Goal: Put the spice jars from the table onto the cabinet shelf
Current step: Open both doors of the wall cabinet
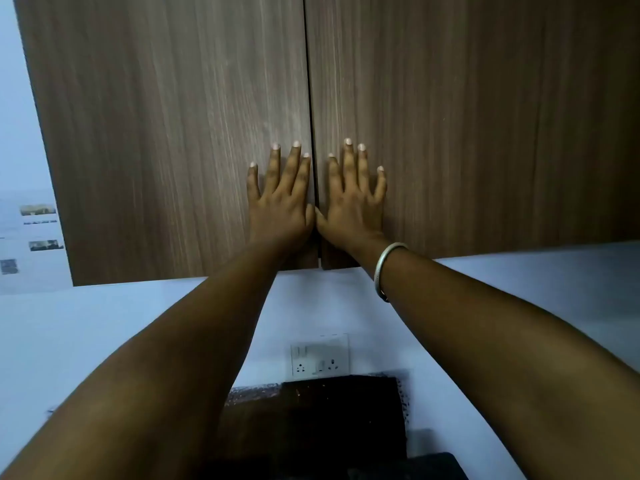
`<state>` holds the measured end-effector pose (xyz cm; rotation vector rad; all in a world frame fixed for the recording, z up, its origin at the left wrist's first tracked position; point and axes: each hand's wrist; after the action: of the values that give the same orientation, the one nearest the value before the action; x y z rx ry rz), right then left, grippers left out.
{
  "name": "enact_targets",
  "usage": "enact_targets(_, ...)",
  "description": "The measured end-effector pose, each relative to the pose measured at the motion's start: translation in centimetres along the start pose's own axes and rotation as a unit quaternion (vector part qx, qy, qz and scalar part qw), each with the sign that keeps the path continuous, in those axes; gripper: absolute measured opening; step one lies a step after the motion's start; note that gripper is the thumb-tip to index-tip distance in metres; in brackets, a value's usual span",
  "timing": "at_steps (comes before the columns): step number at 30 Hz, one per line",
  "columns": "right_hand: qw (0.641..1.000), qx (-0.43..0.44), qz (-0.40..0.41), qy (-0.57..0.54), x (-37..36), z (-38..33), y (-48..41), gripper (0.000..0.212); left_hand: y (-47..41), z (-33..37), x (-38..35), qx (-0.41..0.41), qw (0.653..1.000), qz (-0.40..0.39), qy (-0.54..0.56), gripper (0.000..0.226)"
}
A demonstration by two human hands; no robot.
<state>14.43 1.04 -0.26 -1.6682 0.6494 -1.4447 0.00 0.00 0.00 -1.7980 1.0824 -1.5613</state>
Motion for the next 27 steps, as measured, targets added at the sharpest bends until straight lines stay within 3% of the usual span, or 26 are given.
enact_targets(12,0.995,-0.060,-0.075,-0.009,-1.4,-0.9,-1.2,0.115,-0.5,-0.9,-1.5,-0.005,1.000,-0.025,-0.010,0.079)
enact_targets(19,0.992,-0.088,-0.086,-0.043,-0.9,-0.4,-1.3,0.111,-1.3,0.1,-2.2,-0.034,0.998,-0.019,0.041,0.076)
enact_targets(23,0.993,-0.078,-0.059,-0.070,0.0,-0.2,-0.5,0.094,-2.0,1.7,-1.9,-0.026,0.983,-0.007,0.181,0.069)
enact_targets(27,0.991,-0.054,-0.030,-0.120,2.1,0.8,1.3,0.103,-1.4,3.1,-0.1,-0.100,0.894,0.020,0.436,0.063)
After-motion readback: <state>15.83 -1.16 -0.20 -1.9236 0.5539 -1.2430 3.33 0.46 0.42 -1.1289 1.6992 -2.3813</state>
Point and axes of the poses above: each hand's wrist, its own y-axis away from the middle knuckle, its own x-axis out of the back of the hand, z = x × y, and after that the axes turned 14 degrees about -z, right-handed
